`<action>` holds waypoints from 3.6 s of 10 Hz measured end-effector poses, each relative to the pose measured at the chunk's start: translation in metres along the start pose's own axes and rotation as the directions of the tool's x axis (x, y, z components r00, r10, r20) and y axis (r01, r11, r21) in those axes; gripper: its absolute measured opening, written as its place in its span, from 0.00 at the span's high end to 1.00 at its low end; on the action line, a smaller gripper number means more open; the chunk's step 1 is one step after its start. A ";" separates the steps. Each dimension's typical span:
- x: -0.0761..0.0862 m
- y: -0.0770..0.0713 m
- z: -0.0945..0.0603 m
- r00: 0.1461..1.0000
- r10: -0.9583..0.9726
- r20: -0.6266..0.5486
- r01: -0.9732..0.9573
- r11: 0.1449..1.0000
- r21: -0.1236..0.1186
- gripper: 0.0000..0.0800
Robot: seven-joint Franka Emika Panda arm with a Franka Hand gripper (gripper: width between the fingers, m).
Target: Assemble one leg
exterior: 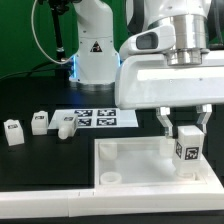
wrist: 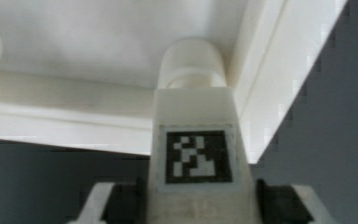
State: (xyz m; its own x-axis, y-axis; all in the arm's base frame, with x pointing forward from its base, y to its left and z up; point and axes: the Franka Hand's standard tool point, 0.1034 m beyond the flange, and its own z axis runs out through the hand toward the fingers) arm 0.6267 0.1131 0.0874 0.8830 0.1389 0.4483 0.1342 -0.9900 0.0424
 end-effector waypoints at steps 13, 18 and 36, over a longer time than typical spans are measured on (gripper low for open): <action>0.008 0.003 0.000 0.872 0.119 0.475 -0.136 0.991 0.002 0.19; 0.030 -0.003 0.003 0.919 0.113 0.379 -0.127 0.992 0.014 0.19; 0.011 -0.002 0.005 0.209 0.956 0.206 -0.881 0.276 -0.385 0.64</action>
Offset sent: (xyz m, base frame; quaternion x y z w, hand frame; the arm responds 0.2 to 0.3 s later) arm 0.0000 0.0000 0.0000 0.0000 0.0000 0.0000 1.0000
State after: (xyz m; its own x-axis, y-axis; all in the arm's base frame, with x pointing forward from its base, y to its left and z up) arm 0.6387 0.1166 0.0875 0.4057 -0.9127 -0.0495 -0.9138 -0.4041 -0.0397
